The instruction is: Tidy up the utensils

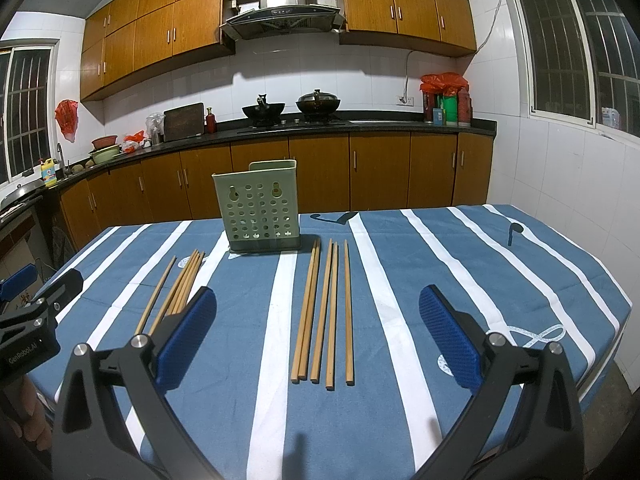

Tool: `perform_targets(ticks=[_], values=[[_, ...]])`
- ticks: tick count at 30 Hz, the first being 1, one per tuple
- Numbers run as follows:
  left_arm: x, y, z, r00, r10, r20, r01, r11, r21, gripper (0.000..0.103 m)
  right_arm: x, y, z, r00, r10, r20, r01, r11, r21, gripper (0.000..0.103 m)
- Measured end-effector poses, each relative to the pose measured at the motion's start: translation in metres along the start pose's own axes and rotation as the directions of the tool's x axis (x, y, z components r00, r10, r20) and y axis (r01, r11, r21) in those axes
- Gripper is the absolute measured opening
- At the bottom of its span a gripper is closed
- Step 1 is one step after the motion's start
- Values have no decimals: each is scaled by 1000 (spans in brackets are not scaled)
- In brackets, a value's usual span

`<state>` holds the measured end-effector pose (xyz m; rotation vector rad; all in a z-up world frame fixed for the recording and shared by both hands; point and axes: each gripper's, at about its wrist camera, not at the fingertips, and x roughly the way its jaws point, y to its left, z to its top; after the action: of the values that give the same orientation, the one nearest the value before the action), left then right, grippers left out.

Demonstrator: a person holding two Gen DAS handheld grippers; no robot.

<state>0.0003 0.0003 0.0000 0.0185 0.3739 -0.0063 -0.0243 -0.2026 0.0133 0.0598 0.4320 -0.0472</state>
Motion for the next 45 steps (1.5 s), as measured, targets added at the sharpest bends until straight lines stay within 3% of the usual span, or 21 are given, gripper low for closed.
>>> perform_targets(ticks=[36,40,45], values=[[0,1,0,1000,5,-9,-5,1000,-1,101,1,-1,1,1000,0,-7,0,1000,4,99],[10,6,-8,999,13,-53,-14,1000,-12,101,13,-9,-1,999,-8,-45,9,1000,19,99],[29,22,-17,989,43,-142,-50,998,-44,101,37,-25,-8,988,-39,-151,51,996,72,99]])
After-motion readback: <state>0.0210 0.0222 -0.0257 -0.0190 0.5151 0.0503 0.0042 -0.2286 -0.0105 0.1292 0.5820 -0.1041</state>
